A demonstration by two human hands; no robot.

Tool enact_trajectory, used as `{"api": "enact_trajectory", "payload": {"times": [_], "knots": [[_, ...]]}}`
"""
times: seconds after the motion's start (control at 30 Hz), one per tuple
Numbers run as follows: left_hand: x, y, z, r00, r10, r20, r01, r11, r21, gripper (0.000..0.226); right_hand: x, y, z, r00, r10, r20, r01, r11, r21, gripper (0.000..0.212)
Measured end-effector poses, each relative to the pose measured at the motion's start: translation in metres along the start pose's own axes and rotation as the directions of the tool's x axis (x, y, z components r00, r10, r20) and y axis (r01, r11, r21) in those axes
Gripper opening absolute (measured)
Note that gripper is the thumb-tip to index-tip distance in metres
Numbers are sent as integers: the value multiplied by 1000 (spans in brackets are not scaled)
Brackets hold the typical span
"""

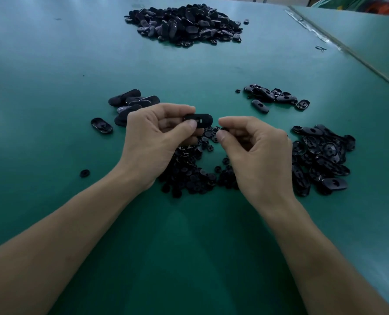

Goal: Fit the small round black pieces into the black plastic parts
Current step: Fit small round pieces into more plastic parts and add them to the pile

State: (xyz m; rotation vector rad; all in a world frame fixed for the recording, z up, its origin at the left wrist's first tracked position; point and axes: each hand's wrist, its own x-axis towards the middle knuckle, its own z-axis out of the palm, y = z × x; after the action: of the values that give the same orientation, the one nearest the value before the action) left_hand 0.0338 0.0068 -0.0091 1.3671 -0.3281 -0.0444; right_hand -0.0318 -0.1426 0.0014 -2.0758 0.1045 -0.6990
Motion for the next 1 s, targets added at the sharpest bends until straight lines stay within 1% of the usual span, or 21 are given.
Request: {"api": "enact_trajectory", "payload": {"times": [0.13, 0.27, 0.33, 0.47, 0.53, 0.6, 0.67, 0.8, 1.0], "knots": [[0, 0, 0, 1000, 15, -3, -15, 1000, -6, 18, -1, 0, 0, 999, -21, 27, 21, 1000, 2, 13], [-3, 1, 0, 998, 43, 38, -42, 999, -4, 16, -1, 0, 2, 999, -10, 34, 8, 998, 67, 14], [-3, 1, -1, 996, 59, 65, -62, 997, 44, 18, -1, -1, 3, 999, -10, 37, 6, 995, 104, 16], [-4, 2, 0, 985, 69, 160, -95, 982, 161, 32, 0, 0, 3, 999, 6, 34, -13, 972, 235, 19], [-5, 2, 0, 978, 101, 181, -139, 967, 213, 31, -1, -2, 3, 999, -17, 32, 7, 962, 272, 17], [-5, 1, 1, 974, 140, 177, -178, 960, 216, 24, -2, -3, 4, 999, -37, 19, 31, 963, 267, 17], [-5, 0, 2, 977, 160, 142, -185, 965, 186, 19, -2, -4, 3, 1000, -31, -1, 30, 966, 257, 18], [-3, -1, 3, 986, 153, 65, -161, 976, 147, 9, -2, -5, 3, 1000, 17, 7, -18, 961, 278, 18], [-3, -2, 1, 991, 131, 40, -135, 985, 105, 6, -1, -5, 3, 995, 94, 47, -104, 944, 314, 19]]}}
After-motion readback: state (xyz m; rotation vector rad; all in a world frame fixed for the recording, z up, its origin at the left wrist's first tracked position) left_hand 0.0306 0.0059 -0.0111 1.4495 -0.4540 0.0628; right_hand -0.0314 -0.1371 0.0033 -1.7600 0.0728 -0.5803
